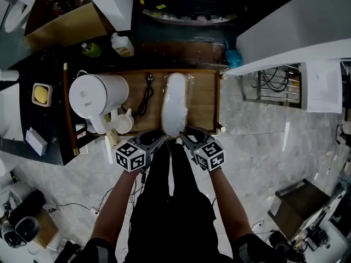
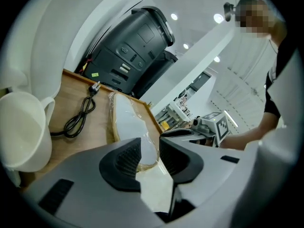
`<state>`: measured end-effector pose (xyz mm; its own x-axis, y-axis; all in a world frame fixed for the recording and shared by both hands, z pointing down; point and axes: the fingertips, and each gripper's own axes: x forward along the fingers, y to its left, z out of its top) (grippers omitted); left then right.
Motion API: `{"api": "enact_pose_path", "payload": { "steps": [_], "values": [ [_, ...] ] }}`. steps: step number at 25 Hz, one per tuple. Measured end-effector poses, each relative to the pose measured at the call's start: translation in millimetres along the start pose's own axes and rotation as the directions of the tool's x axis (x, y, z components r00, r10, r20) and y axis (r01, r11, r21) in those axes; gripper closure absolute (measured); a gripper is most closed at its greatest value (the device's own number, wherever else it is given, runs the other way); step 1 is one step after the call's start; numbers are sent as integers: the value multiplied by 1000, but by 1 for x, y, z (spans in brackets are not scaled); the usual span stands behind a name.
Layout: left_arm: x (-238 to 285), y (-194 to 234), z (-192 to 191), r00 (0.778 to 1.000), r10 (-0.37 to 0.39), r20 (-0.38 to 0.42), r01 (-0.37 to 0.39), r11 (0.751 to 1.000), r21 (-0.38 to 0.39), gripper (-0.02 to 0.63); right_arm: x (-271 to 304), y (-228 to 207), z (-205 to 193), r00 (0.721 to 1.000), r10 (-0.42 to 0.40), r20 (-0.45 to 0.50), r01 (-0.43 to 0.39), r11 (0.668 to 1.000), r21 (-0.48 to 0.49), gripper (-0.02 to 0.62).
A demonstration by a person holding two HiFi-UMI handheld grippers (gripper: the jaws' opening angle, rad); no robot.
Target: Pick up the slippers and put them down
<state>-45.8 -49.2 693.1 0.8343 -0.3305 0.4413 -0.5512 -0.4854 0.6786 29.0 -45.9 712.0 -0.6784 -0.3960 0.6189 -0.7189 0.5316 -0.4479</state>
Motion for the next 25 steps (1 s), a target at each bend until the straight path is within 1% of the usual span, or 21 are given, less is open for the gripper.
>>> {"api": "enact_pose_path", "payload": {
  "steps": [4,9,12,15,18,21,25],
  "values": [
    [8,14,-4,1000,27,-9,-27,1000,-8,451,8,-11,2,1000,-6,19,5,999,54,418],
    [20,23,-5,999,27,-27,-27,999,-20,394,13,-28,3,999,-33,12,32,997,66,375],
    [27,26,-9,998,17,-55,-19,999,-35,350,17,-33,2,1000,-28,-2,28,996,86,342],
    [31,30,-12,996,15,-84,-20,999,-50,341,23,-36,0,999,-18,-29,21,996,91,327],
    [35,36,-16,993,33,-111,-40,998,-55,339,28,-37,-3,998,-15,-61,20,997,80,319],
    [37,43,-21,988,51,-143,-61,996,-65,337,31,-35,-7,997,-3,-78,10,996,90,318],
    [40,49,-20,985,67,-156,-79,994,-75,337,35,-36,-9,995,12,-99,-1,994,112,318]
  ]
}}
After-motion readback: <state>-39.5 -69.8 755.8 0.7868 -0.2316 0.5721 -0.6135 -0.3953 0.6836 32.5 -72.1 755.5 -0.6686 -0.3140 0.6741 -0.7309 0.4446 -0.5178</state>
